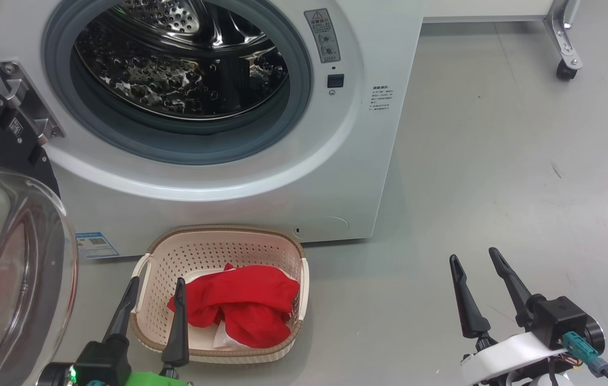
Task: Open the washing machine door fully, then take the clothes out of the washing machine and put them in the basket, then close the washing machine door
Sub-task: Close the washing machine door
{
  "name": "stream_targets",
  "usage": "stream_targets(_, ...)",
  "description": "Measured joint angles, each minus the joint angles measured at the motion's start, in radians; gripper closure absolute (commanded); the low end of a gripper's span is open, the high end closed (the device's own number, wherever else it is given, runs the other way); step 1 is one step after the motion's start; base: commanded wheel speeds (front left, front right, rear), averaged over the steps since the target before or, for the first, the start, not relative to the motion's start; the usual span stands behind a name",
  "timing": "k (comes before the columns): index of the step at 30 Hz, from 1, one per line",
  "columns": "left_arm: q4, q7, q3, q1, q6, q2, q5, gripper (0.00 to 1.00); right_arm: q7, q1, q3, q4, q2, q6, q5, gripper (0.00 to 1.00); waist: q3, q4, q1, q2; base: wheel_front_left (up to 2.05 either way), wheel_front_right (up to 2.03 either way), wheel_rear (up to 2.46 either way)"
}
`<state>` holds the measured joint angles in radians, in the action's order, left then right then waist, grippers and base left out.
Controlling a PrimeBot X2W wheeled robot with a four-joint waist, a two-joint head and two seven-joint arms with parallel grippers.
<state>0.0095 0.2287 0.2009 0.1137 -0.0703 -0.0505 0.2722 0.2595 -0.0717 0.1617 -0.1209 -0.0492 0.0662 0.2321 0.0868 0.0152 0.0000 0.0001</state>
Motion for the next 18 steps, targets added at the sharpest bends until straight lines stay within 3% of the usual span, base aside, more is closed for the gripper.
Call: stream_targets(18, -0.065, -0.022, 0.013, 0.015, -0.013, -0.004, -0.019, 0.00, 0.000, -0.001, 0.001, 0.012, 0.001, -0.007, 0.000, 0.00, -0.004, -0.004, 0.0000, 0.0000, -0.19, 0.19, 0.00)
